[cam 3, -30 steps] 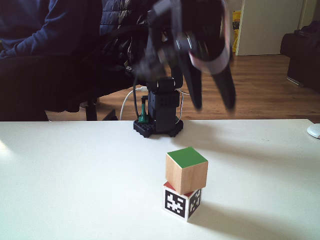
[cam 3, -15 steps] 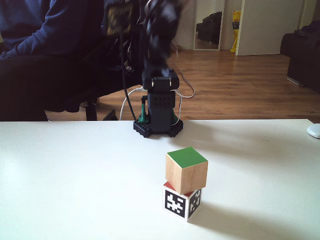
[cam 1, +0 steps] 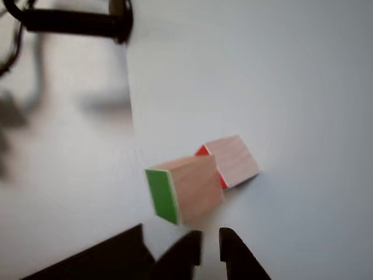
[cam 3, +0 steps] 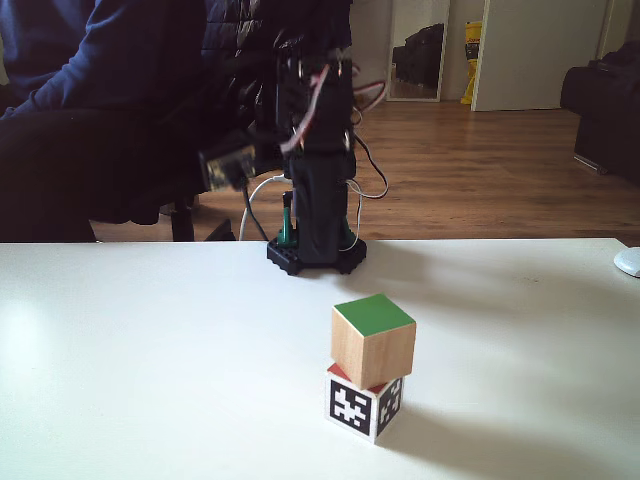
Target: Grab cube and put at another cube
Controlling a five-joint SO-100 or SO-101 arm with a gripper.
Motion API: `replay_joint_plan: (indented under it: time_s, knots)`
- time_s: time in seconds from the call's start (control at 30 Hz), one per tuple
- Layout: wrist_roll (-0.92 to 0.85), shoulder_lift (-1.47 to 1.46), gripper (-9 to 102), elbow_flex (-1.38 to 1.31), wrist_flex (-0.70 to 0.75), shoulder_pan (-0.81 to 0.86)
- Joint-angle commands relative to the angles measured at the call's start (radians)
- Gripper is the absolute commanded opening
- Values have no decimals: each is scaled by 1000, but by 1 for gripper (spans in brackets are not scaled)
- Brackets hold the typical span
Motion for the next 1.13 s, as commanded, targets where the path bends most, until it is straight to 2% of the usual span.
replay_joint_plan:
  time_s: [0.0,0.13,0.27,0.47,0.67,1.1]
  knots:
    - [-11,38,0,66,-25,-40]
    - [-48,242,0,236,3,-17]
    - [-95,242,0,347,-46,64]
    - [-77,242,0,322,44,109]
    - [-43,241,0,290,183,66]
    - [-12,241,0,290,183,75]
